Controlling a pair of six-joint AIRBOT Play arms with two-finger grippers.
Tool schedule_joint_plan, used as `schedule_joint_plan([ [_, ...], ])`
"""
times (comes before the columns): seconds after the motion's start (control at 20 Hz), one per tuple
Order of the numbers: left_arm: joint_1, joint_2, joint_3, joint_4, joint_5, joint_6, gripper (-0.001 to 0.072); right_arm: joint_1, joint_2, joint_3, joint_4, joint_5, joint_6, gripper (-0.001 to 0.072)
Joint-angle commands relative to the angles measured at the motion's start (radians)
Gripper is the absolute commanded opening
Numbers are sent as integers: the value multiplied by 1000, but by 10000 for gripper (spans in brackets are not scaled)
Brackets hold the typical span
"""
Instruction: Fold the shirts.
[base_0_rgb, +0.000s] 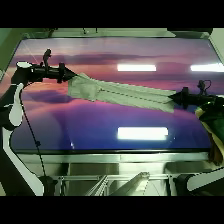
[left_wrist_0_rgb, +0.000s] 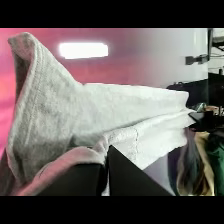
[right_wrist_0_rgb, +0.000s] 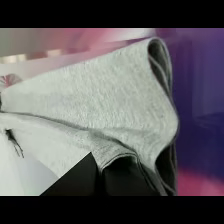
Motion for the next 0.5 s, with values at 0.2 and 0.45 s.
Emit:
schedule_joint_plan([
  [0.2,47,-3,50,42,-16,-68,719,-59,-8,86,-103,124,-2,640],
  [0.45,92,93,50,41,-72,-68,718,-132,-8,151,-179,188,-1,639],
])
